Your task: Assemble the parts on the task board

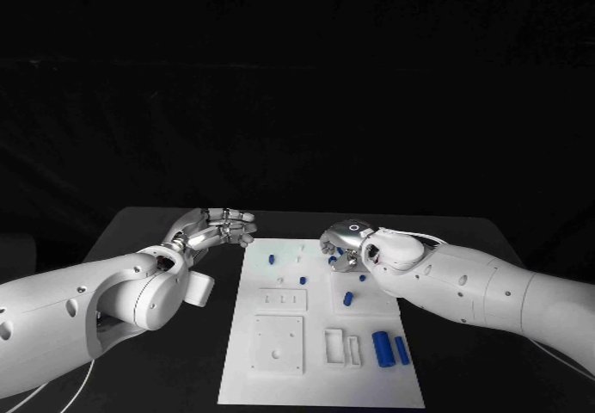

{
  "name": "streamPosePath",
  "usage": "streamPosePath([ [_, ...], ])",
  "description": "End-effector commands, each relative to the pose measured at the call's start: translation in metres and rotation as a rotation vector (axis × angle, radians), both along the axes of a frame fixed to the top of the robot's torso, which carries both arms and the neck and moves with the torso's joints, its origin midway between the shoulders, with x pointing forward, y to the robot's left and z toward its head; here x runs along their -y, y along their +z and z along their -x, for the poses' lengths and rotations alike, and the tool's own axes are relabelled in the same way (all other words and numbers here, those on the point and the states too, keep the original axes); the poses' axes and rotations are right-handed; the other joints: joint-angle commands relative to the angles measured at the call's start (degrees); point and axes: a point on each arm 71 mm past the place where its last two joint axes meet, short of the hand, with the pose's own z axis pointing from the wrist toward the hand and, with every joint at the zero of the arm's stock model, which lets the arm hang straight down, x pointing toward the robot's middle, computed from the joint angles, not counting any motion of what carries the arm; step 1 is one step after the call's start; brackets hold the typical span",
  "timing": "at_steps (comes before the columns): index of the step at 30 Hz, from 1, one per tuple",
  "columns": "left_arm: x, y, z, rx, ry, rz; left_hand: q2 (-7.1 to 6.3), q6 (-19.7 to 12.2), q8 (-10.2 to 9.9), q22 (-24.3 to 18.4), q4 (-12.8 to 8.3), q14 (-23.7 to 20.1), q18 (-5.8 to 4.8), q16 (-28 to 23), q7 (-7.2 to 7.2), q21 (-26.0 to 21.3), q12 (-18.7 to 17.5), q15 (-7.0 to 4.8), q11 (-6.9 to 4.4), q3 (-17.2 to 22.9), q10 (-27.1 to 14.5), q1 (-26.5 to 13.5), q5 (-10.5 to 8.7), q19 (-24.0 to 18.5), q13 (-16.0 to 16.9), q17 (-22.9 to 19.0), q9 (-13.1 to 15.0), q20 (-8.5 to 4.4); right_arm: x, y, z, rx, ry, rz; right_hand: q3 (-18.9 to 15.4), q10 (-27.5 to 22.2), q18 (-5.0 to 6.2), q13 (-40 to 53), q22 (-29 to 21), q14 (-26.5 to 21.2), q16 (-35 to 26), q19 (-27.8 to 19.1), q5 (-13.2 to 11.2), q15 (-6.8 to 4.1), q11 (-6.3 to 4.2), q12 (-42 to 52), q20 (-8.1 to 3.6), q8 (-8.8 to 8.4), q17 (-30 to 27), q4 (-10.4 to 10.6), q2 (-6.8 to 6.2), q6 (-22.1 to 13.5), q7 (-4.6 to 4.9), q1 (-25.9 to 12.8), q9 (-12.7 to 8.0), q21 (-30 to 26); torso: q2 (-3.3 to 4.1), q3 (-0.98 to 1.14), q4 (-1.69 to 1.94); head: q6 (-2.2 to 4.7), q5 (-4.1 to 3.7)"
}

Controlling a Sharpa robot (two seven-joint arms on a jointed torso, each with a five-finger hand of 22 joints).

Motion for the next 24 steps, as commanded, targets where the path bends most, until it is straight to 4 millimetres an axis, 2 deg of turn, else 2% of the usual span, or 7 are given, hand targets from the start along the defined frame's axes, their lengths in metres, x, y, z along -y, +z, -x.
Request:
streamPosePath([
  [1,0.003,0.002,0.001,0.006,-0.022,0.01,-0.05,0.3,-0.2,1.0,-0.3,0.4,0.8,-0.2,0.09,0.3,-0.4,-0.12,0.25,0.0,0.3,-0.7,0.29,0.3,-0.1,0.1,-0.1,0.08,-0.002,-0.001,0.001,0.023,0.009,0.034,0.3,0.0,2.74,0.0,1.3,-0.9,0.3,0.3,-0.2,0.57,0.22,-0.3,-0.88,-0.38,-0.1,0.1,-0.21,0.4,0.15,-0.3,-0.1,0.3,0.4,-0.13,0.03,0.13,-0.14],
  [5,0.004,0.002,0.0,0.006,-0.023,0.011,-0.05,0.3,-0.2,1.0,-0.3,0.4,0.79,-0.2,0.1,0.3,-0.5,-0.12,0.28,0.0,0.3,-0.8,0.29,0.3,-0.1,0.1,-0.1,0.08,0.001,-0.002,0.0,0.024,0.001,0.047,0.5,0.0,2.74,0.0,1.3,-0.9,0.4,0.3,-0.4,0.59,0.24,-0.3,-0.86,-0.43,-0.2,0.1,-0.25,0.4,0.16,-0.3,-0.1,0.3,0.55,-0.2,0.04,0.09,0.02],
  [12,0.002,0.002,-0.001,0.006,-0.017,0.009,-0.05,0.3,-0.3,1.0,-0.3,0.4,0.79,-0.3,0.11,0.3,-0.5,-0.12,0.3,0.0,0.3,-0.9,0.28,0.3,-0.1,0.1,-0.1,0.08,0.006,-0.003,0.001,0.022,-0.008,0.062,1.6,0.0,2.74,0.0,1.2,-1.0,0.7,0.2,-1.6,0.59,0.24,-0.3,-0.77,-0.51,-0.7,0.5,-0.77,0.5,0.15,-0.4,-0.2,0.6,0.94,-0.37,0.48,-0.05,-0.24],
  [15,0.001,0.002,-0.001,0.005,-0.016,0.009,-0.06,0.3,-0.3,1.0,-0.4,0.4,0.79,-0.3,0.11,0.3,-0.6,-0.12,0.3,0.1,0.3,-0.9,0.28,0.3,-0.1,0.1,-0.1,0.08,0.007,-0.003,0.001,0.023,-0.009,0.062,1.9,0.0,2.74,0.0,1.2,-1.0,0.8,0.2,-1.7,0.59,0.23,-0.3,-0.75,-0.53,-0.9,0.5,-0.9,0.6,0.13,-0.5,-0.2,0.7,1.08,-0.35,0.5,-0.02,-0.42],
  [19,0.001,0.001,-0.002,0.004,-0.015,0.009,-0.07,0.3,-0.3,1.0,-0.4,0.4,0.79,-0.3,0.12,0.3,-0.6,-0.11,0.31,0.1,0.3,-1.0,0.27,0.3,-0.1,0.1,-0.1,0.08,0.007,-0.003,0.001,0.024,-0.008,0.063,2.0,0.0,2.74,0.0,1.2,-1.0,0.9,0.2,-1.8,0.59,0.23,-0.3,-0.74,-0.54,-1.0,0.6,-1.0,0.6,0.13,-0.5,-0.2,0.7,1.32,-0.43,0.4,0.08,-0.38],
  [24,0.001,0.001,-0.002,0.002,-0.016,0.01,-0.06,0.2,-0.3,1.0,-0.4,0.4,0.79,-0.3,0.13,0.3,-0.6,-0.11,0.32,0.1,0.2,-1.0,0.26,0.2,-0.1,0.1,-0.1,0.08,0.01,-0.003,0.0,0.021,-0.014,0.067,2.2,0.0,2.74,0.0,1.2,-1.0,0.9,0.2,-1.9,0.59,0.23,-0.3,-0.74,-0.56,-1.1,0.6,-1.03,0.6,0.12,-0.6,-0.2,0.7,1.46,-0.52,0.52,0.26,-0.46],
])
